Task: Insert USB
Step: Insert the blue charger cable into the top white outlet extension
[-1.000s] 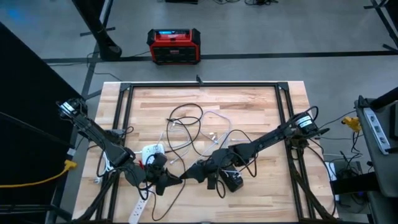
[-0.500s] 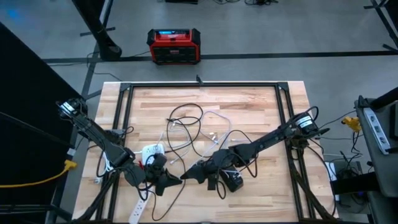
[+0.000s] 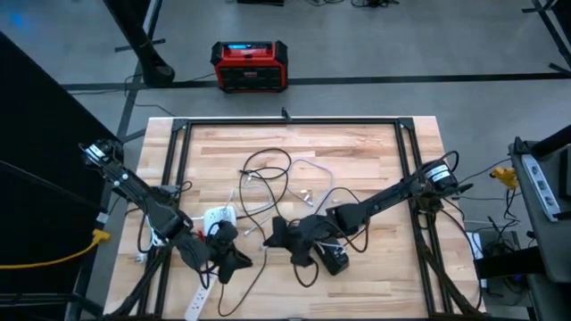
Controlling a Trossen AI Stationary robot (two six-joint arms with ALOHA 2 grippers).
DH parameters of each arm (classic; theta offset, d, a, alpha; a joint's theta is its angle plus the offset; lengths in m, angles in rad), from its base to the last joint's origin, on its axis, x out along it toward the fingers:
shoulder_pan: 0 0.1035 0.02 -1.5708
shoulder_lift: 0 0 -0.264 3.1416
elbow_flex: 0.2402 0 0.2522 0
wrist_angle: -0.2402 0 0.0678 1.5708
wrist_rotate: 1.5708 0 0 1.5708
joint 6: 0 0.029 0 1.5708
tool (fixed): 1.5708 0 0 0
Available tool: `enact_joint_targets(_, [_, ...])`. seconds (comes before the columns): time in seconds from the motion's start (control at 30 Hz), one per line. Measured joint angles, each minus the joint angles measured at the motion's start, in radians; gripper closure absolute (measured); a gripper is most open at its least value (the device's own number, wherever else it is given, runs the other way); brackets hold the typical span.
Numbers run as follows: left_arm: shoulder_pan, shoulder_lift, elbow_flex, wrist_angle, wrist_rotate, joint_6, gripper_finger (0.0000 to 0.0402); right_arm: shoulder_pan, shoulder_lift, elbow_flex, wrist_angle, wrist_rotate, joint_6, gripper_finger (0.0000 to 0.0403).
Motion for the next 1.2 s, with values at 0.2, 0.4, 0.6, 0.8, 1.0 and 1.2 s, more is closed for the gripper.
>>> enact_joint_targets(0.2, [-0.007,-0.011,0.000,-0.184,0.006,-0.141,0.0357,-0.075,-0.008,0.000,-0.080,-0.156,0.357,0.0388])
enact_joint_targets(0.4, [-0.017,-0.013,0.000,-0.364,0.035,-0.236,0.0363,-0.157,0.044,0.038,-0.034,-0.355,0.765,0.0388])
enact_joint_targets(0.6, [-0.027,-0.010,0.000,-0.531,0.136,-0.314,0.0363,-0.180,0.210,0.173,-0.035,-0.441,0.962,0.0388])
enact_joint_targets(0.8, [-0.041,0.002,0.000,-0.702,0.155,-0.364,0.0363,-0.205,0.375,0.309,-0.064,-0.437,1.071,0.0388])
enact_joint_targets(1.0, [-0.042,0.017,-0.024,-0.764,0.110,-0.376,0.0363,-0.263,0.420,0.329,-0.063,-0.408,1.121,0.0388])
enact_joint_targets(1.2, [-0.042,0.016,-0.064,-0.762,0.063,-0.316,0.0363,-0.304,0.439,0.329,-0.038,-0.405,1.147,0.0388])
